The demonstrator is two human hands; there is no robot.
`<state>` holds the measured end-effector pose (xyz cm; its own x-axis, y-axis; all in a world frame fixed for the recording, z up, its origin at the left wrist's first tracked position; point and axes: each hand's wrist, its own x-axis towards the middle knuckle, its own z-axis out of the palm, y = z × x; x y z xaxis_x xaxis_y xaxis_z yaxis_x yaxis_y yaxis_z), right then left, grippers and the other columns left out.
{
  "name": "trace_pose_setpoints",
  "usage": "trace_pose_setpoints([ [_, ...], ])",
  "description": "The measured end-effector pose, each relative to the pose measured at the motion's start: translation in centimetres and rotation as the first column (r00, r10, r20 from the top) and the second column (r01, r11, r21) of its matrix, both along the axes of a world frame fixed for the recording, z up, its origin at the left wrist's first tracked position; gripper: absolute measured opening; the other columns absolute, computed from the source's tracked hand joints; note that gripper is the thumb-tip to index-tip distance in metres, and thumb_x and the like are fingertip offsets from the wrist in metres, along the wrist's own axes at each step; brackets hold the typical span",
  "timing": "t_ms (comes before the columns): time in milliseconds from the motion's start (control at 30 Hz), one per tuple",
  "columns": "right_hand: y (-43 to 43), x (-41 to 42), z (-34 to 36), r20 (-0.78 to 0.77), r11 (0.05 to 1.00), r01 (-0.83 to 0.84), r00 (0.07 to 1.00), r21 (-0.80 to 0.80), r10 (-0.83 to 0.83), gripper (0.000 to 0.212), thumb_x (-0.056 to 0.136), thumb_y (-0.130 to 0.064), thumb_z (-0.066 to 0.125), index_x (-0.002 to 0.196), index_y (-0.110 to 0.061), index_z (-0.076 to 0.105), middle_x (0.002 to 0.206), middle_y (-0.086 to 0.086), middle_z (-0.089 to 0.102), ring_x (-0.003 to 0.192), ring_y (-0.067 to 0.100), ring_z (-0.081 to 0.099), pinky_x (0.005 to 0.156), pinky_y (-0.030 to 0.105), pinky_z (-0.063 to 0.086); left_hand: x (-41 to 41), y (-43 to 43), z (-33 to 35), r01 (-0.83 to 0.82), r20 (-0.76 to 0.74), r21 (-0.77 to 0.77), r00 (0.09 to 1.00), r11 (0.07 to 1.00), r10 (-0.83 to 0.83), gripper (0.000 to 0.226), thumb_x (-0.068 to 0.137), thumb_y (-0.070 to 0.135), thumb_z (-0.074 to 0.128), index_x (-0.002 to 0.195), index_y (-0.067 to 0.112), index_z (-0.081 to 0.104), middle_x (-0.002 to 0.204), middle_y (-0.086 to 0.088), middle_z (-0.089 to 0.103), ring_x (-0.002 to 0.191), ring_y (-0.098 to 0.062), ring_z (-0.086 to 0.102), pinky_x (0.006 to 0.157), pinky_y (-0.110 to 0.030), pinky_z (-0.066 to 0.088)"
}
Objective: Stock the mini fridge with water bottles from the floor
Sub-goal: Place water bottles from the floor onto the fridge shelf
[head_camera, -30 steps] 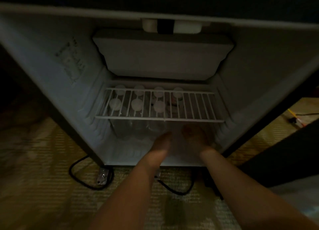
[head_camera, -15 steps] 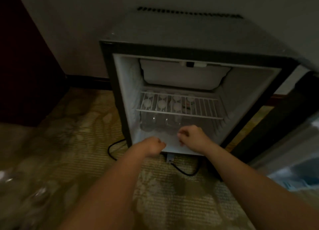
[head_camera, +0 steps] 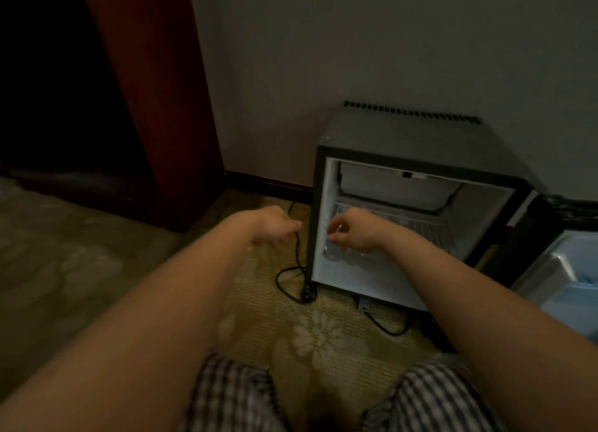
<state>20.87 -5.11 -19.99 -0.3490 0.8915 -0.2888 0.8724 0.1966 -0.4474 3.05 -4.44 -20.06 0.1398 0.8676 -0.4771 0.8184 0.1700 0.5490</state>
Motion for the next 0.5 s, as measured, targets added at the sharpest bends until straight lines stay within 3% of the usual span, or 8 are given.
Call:
trace_pose_setpoints([
  [67,-1.4,-2.9,1.6,-0.014,0.999,-0.035,0.999,0.026,0.035,0.03,0.095,-0.023,0.051,0.12,-0.009,0.059,0.115,0.01,0.065,0.099,0.022,0.064,0.089,0.035,0.049,-3.2,-2.0,0.9,-0.027,-0.009,0.019,1.0,0.999,0.027,0.041,0.098,0.039,0.037,0.125,0.012,0.052,0.111,-0.002,0.059,0.099,-0.019,0.058,0.101,-0.042,0.044],
  [167,-3.4,-7.8,3.0,-0.031,0.995,-0.088,0.996,0.038,0.089,0.028,0.095,-0.024,0.051,0.118,-0.012,0.061,0.116,0.008,0.064,0.1,0.021,0.064,0.083,0.03,0.049,-8.0,-4.8,1.2,-0.068,-0.035,0.055,0.997,0.996,0.07,0.042,0.097,0.039,0.039,0.122,0.009,0.054,0.109,-0.004,0.06,0.099,-0.02,0.06,0.099,-0.041,0.046],
  [233,-4.9,-11.3,3.0,-0.051,0.993,-0.119,0.991,0.016,0.12,0.025,0.094,-0.024,0.053,0.115,-0.014,0.062,0.114,0.007,0.064,0.093,0.018,0.065,0.077,0.028,0.048,-11.1,-6.7,0.7,-0.092,-0.061,0.064,0.993,0.994,0.096,0.041,0.098,0.037,0.039,0.118,0.007,0.056,0.104,-0.005,0.058,0.097,-0.022,0.06,0.086,-0.037,0.05],
  [333,-7.3,-16.4,1.7,-0.019,0.982,-0.186,0.982,-0.016,0.186,0.025,0.093,-0.023,0.054,0.114,-0.013,0.063,0.115,0.008,0.064,0.1,0.021,0.064,0.085,0.032,0.05,-15.7,-9.8,-1.9,-0.191,-0.058,0.029,0.98,0.981,0.193,0.038,0.098,0.032,0.04,0.114,0.002,0.057,0.099,-0.009,0.057,0.088,-0.023,0.056,0.067,-0.029,0.044],
  [433,-9.4,-21.3,-0.6,-0.005,0.966,-0.247,0.969,-0.078,0.247,0.027,0.092,-0.02,0.056,0.115,-0.009,0.063,0.118,0.011,0.063,0.104,0.025,0.063,0.086,0.033,0.05,-20.2,-13.2,-5.5,-0.287,-0.046,-0.046,0.957,0.957,0.285,0.035,0.098,0.027,0.042,0.12,0.002,0.054,0.108,-0.014,0.059,0.09,-0.023,0.054,0.073,-0.031,0.045],
  [500,-10.2,-24.0,-2.4,-0.019,0.956,-0.268,0.963,-0.119,0.268,0.027,0.092,-0.018,0.056,0.115,-0.008,0.063,0.12,0.012,0.062,0.103,0.026,0.063,0.083,0.032,0.05,-22.3,-15.1,-7.7,-0.333,-0.021,-0.083,0.943,0.939,0.333,0.036,0.098,0.026,0.043,0.124,0.002,0.053,0.123,-0.02,0.057,0.1,-0.027,0.056,0.086,-0.037,0.046],
])
